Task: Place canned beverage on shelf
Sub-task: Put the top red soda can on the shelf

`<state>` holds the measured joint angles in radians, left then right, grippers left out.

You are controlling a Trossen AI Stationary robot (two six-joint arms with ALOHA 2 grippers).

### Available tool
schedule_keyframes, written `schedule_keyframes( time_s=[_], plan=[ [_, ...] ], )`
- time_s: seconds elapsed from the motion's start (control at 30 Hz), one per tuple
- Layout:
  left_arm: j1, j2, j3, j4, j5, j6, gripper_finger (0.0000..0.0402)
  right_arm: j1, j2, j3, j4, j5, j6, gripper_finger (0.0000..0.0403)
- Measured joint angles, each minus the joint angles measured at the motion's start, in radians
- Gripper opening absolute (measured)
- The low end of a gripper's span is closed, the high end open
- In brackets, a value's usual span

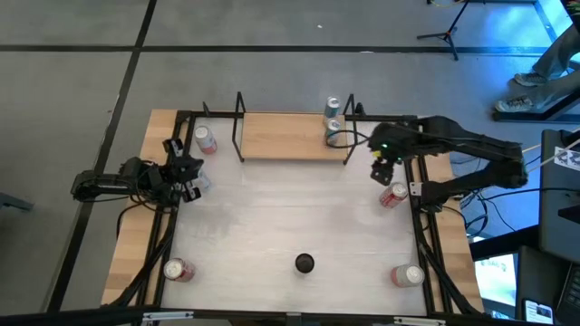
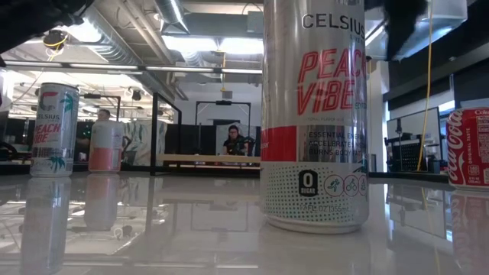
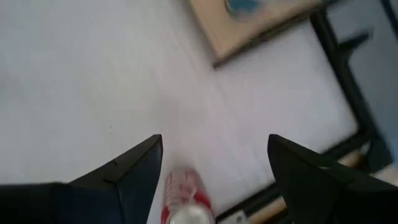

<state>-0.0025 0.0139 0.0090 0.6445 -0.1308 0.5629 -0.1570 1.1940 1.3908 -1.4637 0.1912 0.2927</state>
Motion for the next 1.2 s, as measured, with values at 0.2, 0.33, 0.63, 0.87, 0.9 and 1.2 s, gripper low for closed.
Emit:
schedule_keyframes(
  time_s=[0.2,0.33,0.63,0.87,0.9,1.2],
  plan=[
    [0.0,0.0,0.0,-0.001,-0.061,-0.001,0.0007,0.0,-0.084,-0.117,-0.063,-0.014,0.139,0.0285],
    [0.0,0.0,0.0,-0.001,-0.061,-0.002,0.0007,0.0,-0.085,-0.155,-0.075,-0.041,0.22,0.0285],
    [0.0,0.0,0.0,-0.001,-0.059,-0.006,0.0007,-0.021,-0.063,-0.262,-0.108,-0.091,0.379,0.033],
    [0.0,0.0,0.0,-0.002,-0.059,-0.006,0.0007,-0.02,-0.058,-0.367,-0.109,-0.159,0.382,0.0392],
    [0.0,0.0,0.0,-0.002,-0.059,-0.006,0.0007,-0.02,-0.058,-0.381,-0.107,-0.168,0.382,0.0396],
    [0.0,0.0,0.0,-0.002,-0.059,-0.006,0.0007,-0.02,-0.058,-0.455,-0.091,-0.214,0.372,0.0384]
  ],
)
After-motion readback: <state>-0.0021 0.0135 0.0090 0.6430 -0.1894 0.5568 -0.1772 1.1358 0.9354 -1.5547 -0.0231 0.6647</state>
